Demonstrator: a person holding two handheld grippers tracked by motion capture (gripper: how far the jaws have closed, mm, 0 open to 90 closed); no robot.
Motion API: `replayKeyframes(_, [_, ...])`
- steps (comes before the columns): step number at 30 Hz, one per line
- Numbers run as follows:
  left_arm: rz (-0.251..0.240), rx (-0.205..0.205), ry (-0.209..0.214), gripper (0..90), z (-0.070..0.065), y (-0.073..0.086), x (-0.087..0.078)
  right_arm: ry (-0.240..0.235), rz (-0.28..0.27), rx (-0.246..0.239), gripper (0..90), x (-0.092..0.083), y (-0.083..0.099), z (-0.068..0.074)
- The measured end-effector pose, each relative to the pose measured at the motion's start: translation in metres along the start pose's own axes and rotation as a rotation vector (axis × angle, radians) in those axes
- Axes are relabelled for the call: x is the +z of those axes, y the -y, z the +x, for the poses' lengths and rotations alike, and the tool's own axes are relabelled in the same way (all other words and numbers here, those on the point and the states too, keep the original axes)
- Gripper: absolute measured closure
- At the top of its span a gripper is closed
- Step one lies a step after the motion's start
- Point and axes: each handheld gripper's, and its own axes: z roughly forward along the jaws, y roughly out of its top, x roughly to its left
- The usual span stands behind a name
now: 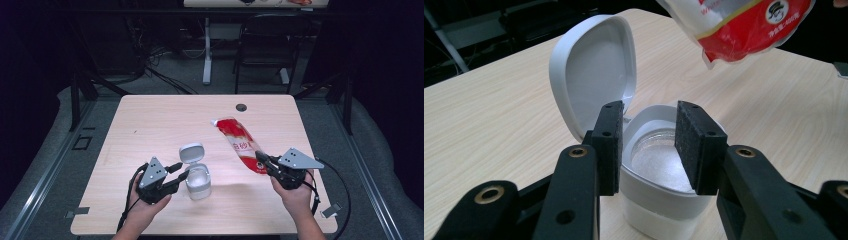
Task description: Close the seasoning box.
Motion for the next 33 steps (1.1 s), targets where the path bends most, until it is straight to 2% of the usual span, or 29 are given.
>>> replayKeyframes(3, [0.002,0.001,-0.004,64.3,0.001,0.001,-0.001,0.017,0.012,0.018,89.5,0.003,0.007,-0.004])
replayKeyframes(5, [-0.001,-0.002,-0.009,64.3,0.001,0.001,0.0,0.026,0.029,0.011,89.4,0.004,0.01,-0.006])
replayKeyframes(16, [0.003,-0.008,-0.014,64.2,0.004,0.004,-0.003,0.095,0.05,0.024,89.4,0.01,0.02,-0.013])
replayKeyframes(21, [0.002,-0.015,-0.016,63.5,0.006,0.004,-0.003,0.096,0.055,0.044,89.4,0.015,0.026,-0.018])
replayKeyframes(29, [0.008,-0.012,-0.016,63.5,0.007,0.005,-0.002,0.098,0.085,0.046,89.4,0.026,0.033,-0.022])
replayKeyframes(33, [0.009,-0.015,-0.016,63.6,0.008,0.005,-0.003,0.096,0.109,0.032,89.4,0.034,0.035,-0.022])
